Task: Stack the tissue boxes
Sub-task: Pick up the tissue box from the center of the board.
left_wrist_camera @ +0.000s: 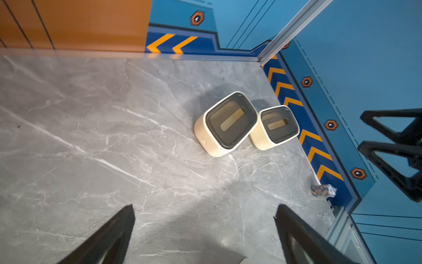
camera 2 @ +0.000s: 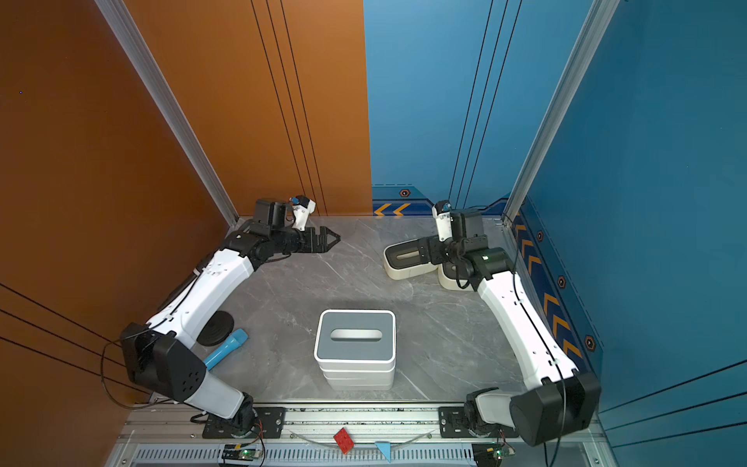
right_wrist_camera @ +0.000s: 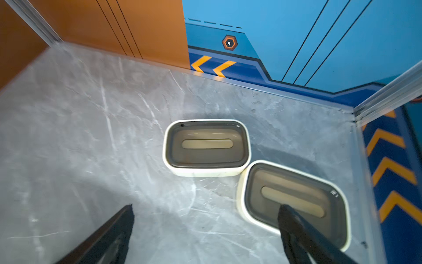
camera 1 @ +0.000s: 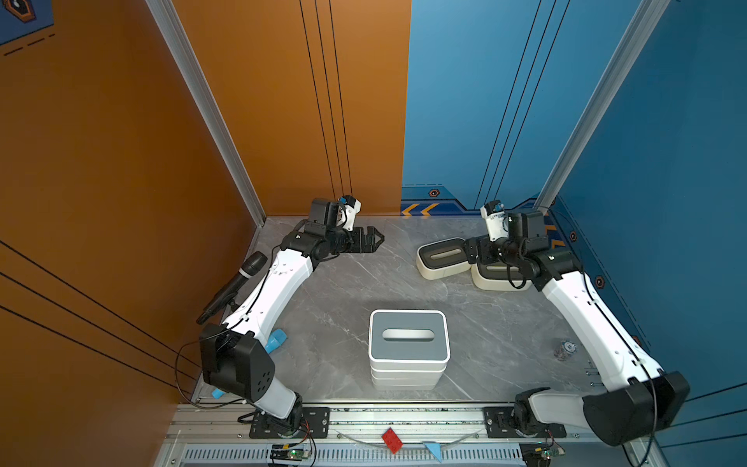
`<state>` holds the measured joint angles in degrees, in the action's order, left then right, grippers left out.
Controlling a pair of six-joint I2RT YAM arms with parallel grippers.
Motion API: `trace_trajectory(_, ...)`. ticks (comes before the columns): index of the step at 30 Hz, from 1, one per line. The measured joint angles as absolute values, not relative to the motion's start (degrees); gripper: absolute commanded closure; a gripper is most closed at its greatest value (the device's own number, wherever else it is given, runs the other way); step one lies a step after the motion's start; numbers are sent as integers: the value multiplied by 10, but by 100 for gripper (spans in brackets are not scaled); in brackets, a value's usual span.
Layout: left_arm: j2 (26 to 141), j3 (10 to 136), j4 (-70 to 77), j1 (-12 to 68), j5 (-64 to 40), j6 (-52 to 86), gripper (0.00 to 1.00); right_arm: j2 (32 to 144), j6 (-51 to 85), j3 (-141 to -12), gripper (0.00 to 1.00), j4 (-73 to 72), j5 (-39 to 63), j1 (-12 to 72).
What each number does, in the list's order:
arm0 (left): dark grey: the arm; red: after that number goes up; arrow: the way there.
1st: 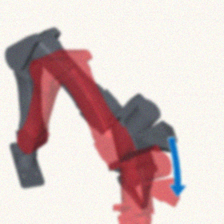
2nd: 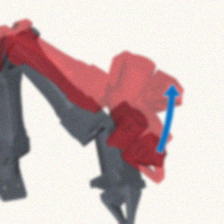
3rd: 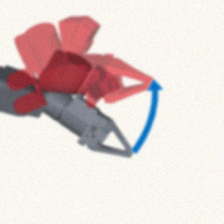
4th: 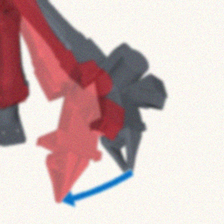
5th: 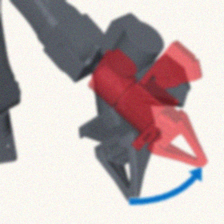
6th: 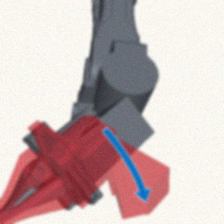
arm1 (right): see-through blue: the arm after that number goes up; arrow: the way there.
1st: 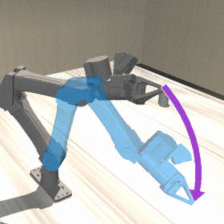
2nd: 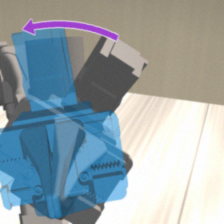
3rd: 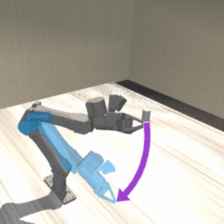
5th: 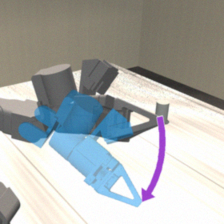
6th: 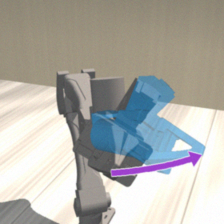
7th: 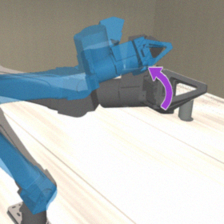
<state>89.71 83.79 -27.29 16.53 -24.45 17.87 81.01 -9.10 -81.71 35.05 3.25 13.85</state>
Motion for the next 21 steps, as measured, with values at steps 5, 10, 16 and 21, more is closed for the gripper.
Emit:
trace_trajectory(5, 894, 755, -190, 130, -283, 218, 2, 922, -279, -856, 0, 340, 40, 125)
trace_trajectory(10, 894, 724, -129, 103, -296, 243, 2, 1012, -432, -864, 0, 321, 43, 121)
trace_trajectory(16, 893, 724, -96, 102, -309, 249, 2, 1114, -540, -936, 9, 327, 46, 120)
trace_trajectory(21, 893, 724, -92, 102, -324, 249, 2, 1145, -602, -994, 18, 356, 65, 116)
